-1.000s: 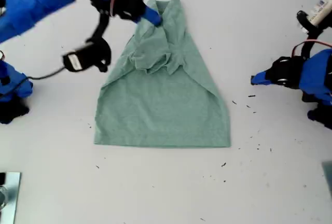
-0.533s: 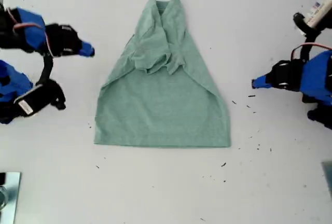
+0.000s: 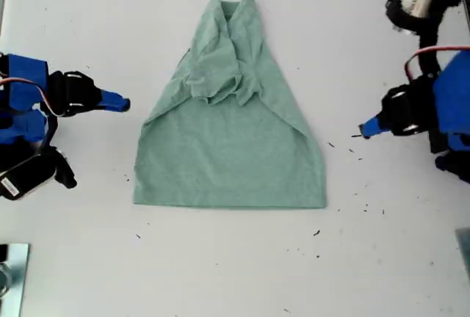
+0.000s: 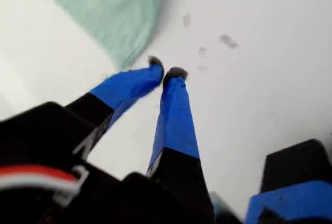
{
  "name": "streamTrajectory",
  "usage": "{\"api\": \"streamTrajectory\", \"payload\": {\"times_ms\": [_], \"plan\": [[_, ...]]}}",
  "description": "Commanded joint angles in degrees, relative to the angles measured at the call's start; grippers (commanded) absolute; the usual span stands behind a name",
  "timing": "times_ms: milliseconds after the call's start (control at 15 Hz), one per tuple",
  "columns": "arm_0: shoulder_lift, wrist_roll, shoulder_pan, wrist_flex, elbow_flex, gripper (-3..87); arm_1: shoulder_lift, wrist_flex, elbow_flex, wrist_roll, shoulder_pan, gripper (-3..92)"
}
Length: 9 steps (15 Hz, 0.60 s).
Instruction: Fold t shirt
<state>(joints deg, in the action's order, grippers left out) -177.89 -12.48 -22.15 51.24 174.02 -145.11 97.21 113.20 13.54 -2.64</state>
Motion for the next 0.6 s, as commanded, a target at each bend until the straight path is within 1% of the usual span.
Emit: {"api": "streamTrajectory", "payload": {"times_ms": [0, 67, 200, 333, 533], "plan": [[-0.6, 0.8, 0.8, 0.3, -0.4, -0.1, 19.9, 3.1, -26.3, 0.1, 7.9, 27.2], [-0.8, 0.8, 1.0, 0.4, -0.4, -0.1, 24.2, 3.1, -28.4, 0.9, 9.6, 37.4], [-1.3, 0.8, 1.3, 0.4, -0.3, -0.1, 26.4, 1.2, -21.5, -1.4, 10.2, 35.4], [-1.5, 0.8, 1.4, 0.5, -0.3, -0.1, 26.7, -3.8, -11.2, -3.2, 10.0, 34.6], [-1.6, 0.8, 1.9, 0.5, -0.3, -0.1, 28.3, -19.9, 5.2, -6.1, 10.4, 33.3]]}}
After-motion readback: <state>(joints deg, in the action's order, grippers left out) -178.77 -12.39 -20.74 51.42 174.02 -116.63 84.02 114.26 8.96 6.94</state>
